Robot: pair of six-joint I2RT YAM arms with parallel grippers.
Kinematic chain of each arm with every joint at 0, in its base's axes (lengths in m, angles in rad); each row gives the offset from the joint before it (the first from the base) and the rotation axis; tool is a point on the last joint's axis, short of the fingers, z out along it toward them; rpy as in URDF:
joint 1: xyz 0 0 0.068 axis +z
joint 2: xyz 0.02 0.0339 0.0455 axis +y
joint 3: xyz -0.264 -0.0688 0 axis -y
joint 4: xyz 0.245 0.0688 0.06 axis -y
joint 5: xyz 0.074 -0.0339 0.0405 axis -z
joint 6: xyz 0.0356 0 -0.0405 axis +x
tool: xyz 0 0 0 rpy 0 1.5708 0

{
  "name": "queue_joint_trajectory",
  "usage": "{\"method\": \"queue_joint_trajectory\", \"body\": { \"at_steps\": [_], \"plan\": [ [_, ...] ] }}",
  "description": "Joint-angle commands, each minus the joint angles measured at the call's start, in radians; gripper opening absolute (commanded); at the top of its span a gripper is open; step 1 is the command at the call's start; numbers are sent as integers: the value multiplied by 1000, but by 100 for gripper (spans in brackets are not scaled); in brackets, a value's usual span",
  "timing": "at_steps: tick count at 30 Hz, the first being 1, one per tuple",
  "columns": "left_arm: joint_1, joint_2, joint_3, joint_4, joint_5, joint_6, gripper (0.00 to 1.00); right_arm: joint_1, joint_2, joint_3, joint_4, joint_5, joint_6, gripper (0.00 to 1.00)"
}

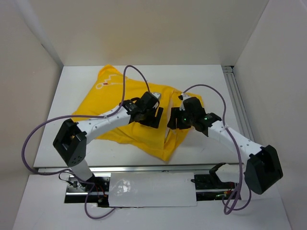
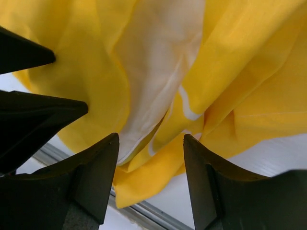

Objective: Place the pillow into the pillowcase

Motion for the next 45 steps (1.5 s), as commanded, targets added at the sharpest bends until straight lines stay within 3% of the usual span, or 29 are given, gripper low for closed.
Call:
{"method": "queue_joint_trajectory", "body": {
  "at_steps": [1,5,6,7,8,19,25,30,34,36,37,42,43,45],
  "plan": [
    [-2,26,21,26,15,-28,81,37,58,-12,37,98,74,64],
    [-2,71,11,58,68,-28,73,47,118,-12,67,115,109,38],
    [-2,90,11,67,69,-28,72,47,118,-12,93,106,109,28],
    [-2,100,11,67,69,-28,67,47,118,-12,105,106,109,0],
    [-2,111,11,67,69,-28,65,56,118,-12,116,92,109,0],
    [42,281,190,64,98,-4,52,-28,-112,192,234,-523,6,0],
    [42,330,261,73,127,-21,51,-101,-122,205,277,-600,25,0],
    [42,330,278,55,138,-47,49,-167,-132,122,222,-490,25,0],
    [52,194,230,27,48,-47,51,-223,-80,41,181,-398,14,0],
    [65,125,215,-13,-3,-47,55,-233,-30,41,121,-331,-12,7],
    [65,58,206,-34,-45,-56,58,-242,-14,41,97,-303,-12,21],
    [147,-138,132,-65,-91,-90,60,-242,7,51,-29,-104,-35,23],
    [147,-159,121,-48,-77,-90,60,-242,-3,51,-43,-86,-35,30],
    [147,-189,107,-28,-47,-67,62,-242,-13,62,-81,-77,-59,55]
  ]
}}
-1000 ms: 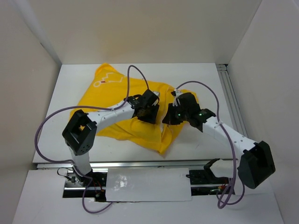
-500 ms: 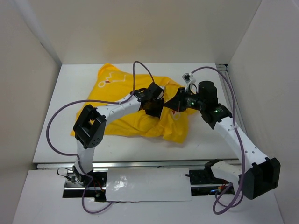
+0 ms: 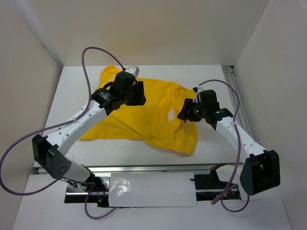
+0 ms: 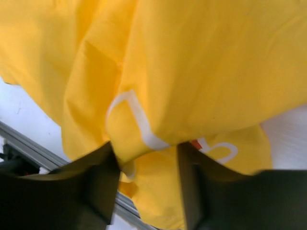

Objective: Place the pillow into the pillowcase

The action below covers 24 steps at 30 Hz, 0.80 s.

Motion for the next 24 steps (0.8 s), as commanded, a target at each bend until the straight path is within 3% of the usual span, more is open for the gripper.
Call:
{"method": "queue_joint_trajectory", "body": {
  "at_steps": [1,4,11,16,20,22,24],
  "plan": [
    [-4,-49,-28,44,26,18,62,-6,-41,21,-77,94,-48,60],
    [-56,-28,-37,69,54,55,63,-6,-81,30,-107,75,-60,70],
    [-174,182,104,95,89,118,71,-15,-185,61,-136,129,-51,68],
    [-183,325,212,84,131,118,72,-24,-189,72,-106,140,-42,67],
    [-192,433,291,52,87,109,71,-24,-141,90,-68,121,-33,67],
    [-192,486,326,-12,31,87,61,-24,-111,99,-37,121,-33,67],
    [-192,496,355,-44,-2,72,26,-24,-92,99,-17,121,-33,67]
  ]
}}
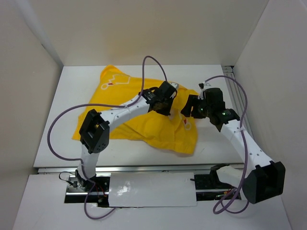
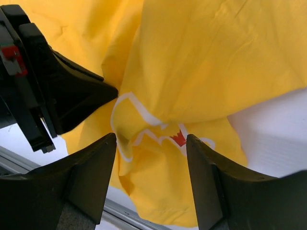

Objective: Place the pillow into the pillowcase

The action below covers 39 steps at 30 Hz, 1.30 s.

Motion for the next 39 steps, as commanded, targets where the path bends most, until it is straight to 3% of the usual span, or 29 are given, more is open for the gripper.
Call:
{"method": "queue_joint_trajectory", "body": {
  "at_steps": [1,2,5,6,8,15,19,25,28,29,30,32,33,36,39],
  "plan": [
    [-7,13,57,-55,-67,-20,13,-5,45,46,104,-22,3,67],
    [-7,1,67,-55,-67,-20,3,-5,54,37,128,-37,3,63],
    [-7,-68,58,-55,-96,-29,0,-14,95,-11,234,-92,28,41],
    [-7,-90,57,-55,-106,-29,0,-14,105,-32,260,-102,37,12],
    [-16,-133,47,-37,-119,-29,0,-14,119,-54,341,-138,48,0],
    [-57,-297,-48,49,-119,1,0,-14,158,-112,473,-215,66,0],
    [-80,-316,-48,72,-67,41,0,7,217,-159,654,-355,120,0],
    [-128,-306,-88,72,18,40,0,38,376,-136,871,-349,226,0],
    [-128,-296,-139,72,38,29,18,38,361,-126,819,-324,237,0],
    [-128,-296,-151,58,50,14,23,38,337,-126,778,-295,226,1],
    [-128,-296,-182,58,50,14,37,38,274,-126,666,-231,215,10],
    [-137,-329,-211,58,59,2,52,26,200,-146,554,-167,165,36],
    [-137,-343,-226,58,47,1,64,26,123,-146,426,-89,155,55],
    [-137,-406,-278,49,-1,-8,77,13,-23,-146,217,43,111,74],
    [-119,-460,-298,20,-62,-19,99,4,-126,-114,83,128,99,79]
  ]
}}
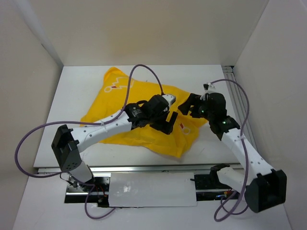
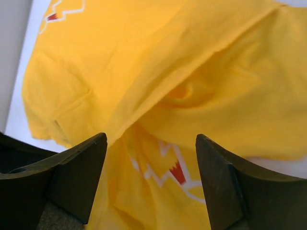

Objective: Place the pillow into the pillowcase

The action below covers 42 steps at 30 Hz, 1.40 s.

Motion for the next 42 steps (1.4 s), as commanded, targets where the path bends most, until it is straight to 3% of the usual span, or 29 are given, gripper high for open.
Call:
{"method": "queue_joint_trajectory", "body": {
  "at_steps": [1,3,6,9,13,16,19,23,24,26,27,28,30,31,32,33,34,35,36,37,39,42],
  "plan": [
    [23,-118,9,-8,-84,-30,99,-8,-98,46,-307,214,-39,82],
    [75,-146,9,-55,-138,-49,99,-17,-110,77,-350,240,-39,100],
    [185,-172,-5,-78,-171,-58,99,-17,-98,129,-395,251,-77,100],
    [302,-201,-29,-89,-158,-67,99,-17,-84,155,-347,143,-122,100],
    [574,-224,-74,-98,-140,-104,99,2,14,235,-310,58,-133,95],
    [752,-209,-83,-86,-25,-74,99,29,88,249,-303,-15,-133,95],
    [852,-184,-92,-66,30,-73,99,81,132,238,-263,-105,-108,94],
    [917,-140,-179,-31,24,-96,99,153,175,192,-225,-96,-71,92],
    [926,-129,-193,-31,15,-96,99,169,184,183,-212,-95,-71,86],
    [940,-102,-218,-17,15,-106,99,181,212,169,-182,-131,-61,63],
    [951,-70,-235,-17,6,-106,99,181,212,169,-159,-167,-61,44],
    [951,-54,-235,-17,6,-118,99,181,221,169,-159,-186,-61,0],
    [951,-33,-267,4,36,-127,99,181,194,169,-227,-108,-61,0],
    [951,-20,-279,30,52,-127,97,161,157,180,-311,18,-61,0],
    [951,-20,-290,30,64,-127,94,146,139,191,-312,20,-61,0],
    [951,-20,-313,56,76,-127,87,128,122,203,-406,149,-74,0],
    [951,-8,-313,57,86,-127,73,86,105,227,-450,206,-74,0],
    [951,-8,-313,57,86,-127,54,66,77,237,-485,261,-74,0],
    [951,1,-313,41,86,-138,9,49,68,237,-538,344,-87,0],
    [940,1,-313,32,86,-138,0,16,68,246,-557,372,-87,0],
    [911,-20,-313,23,70,-138,0,-21,91,234,-570,411,-87,0],
    [867,-91,-322,0,49,-162,0,-118,152,163,-521,313,-96,0]
  ]
}}
